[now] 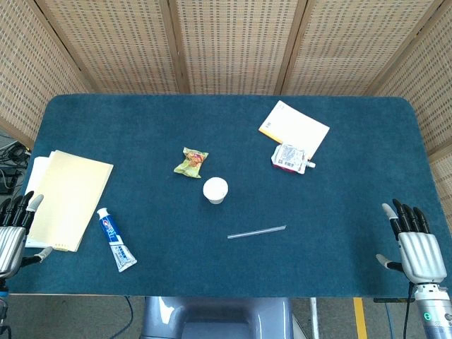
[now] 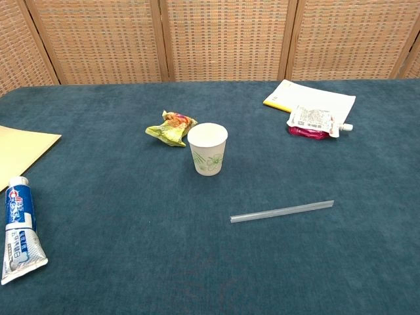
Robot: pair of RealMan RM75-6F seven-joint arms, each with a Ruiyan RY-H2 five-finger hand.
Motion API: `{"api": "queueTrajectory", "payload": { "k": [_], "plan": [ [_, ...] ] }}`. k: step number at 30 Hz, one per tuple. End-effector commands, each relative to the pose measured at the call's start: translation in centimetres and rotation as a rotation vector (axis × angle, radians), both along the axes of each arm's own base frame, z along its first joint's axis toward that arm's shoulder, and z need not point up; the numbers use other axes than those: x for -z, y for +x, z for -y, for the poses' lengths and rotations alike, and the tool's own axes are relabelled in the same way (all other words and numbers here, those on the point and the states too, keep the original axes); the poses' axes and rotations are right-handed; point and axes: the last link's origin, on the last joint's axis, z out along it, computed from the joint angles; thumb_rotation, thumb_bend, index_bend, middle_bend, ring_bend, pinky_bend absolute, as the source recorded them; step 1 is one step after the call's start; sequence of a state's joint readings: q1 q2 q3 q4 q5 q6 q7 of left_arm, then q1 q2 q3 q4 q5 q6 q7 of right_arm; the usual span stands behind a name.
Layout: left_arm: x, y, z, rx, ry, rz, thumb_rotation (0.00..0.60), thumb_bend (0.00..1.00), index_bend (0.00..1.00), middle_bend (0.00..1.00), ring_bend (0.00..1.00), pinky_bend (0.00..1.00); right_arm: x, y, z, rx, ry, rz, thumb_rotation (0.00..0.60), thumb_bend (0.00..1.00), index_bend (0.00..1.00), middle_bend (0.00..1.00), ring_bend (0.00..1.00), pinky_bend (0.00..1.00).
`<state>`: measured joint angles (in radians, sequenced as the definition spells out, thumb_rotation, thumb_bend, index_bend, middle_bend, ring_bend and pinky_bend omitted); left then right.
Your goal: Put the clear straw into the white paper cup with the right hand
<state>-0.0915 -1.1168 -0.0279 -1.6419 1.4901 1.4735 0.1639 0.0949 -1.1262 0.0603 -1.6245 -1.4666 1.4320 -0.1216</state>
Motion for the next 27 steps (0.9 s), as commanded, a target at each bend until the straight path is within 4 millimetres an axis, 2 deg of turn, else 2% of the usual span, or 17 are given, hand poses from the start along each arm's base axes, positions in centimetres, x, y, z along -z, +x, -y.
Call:
{"api": "queueTrajectory", "payload": {
  "k": [1,11,22,26,27],
  "plan": [
    [0.0,0.0,0.0,0.001,0.001,0.001,0.6,0.0,0.0,0.0,0.0,0.0,0.1,0.1,0.0,-0.005,0.004,0.006,0.6,0.11,0.0,0.0,0.0,0.0],
    [-0.1,0.0,0.0,0.0,0.004,0.004,0.6,0.0,0.0,0.0,0.0,0.0,0.0,0.3,0.0,-0.026,-0.011,0.027,0.6,0.11,0.0,0.0,0.0,0.0],
    [-0.2,0.0,0.1,0.002,0.007,0.003,0.6,0.0,0.0,0.0,0.0,0.0,0.2,0.6,-0.1,-0.039,-0.011,0.039,0.6,0.11,0.05,0.0,0.0,0.0],
    [-0.2,0.1,0.2,0.004,0.006,0.003,0.6,0.0,0.0,0.0,0.0,0.0,0.5,1.1,0.1,-0.061,-0.015,0.053,0.6,0.11,0.17,0.0,0.0,0.0],
    [-0.2,0.1,0.2,0.004,0.006,0.004,0.6,0.0,0.0,0.0,0.0,0.0,0.7,1.3,0.2,-0.073,-0.019,0.059,0.6,0.11,0.24,0.01,0.0,0.0]
  ]
}}
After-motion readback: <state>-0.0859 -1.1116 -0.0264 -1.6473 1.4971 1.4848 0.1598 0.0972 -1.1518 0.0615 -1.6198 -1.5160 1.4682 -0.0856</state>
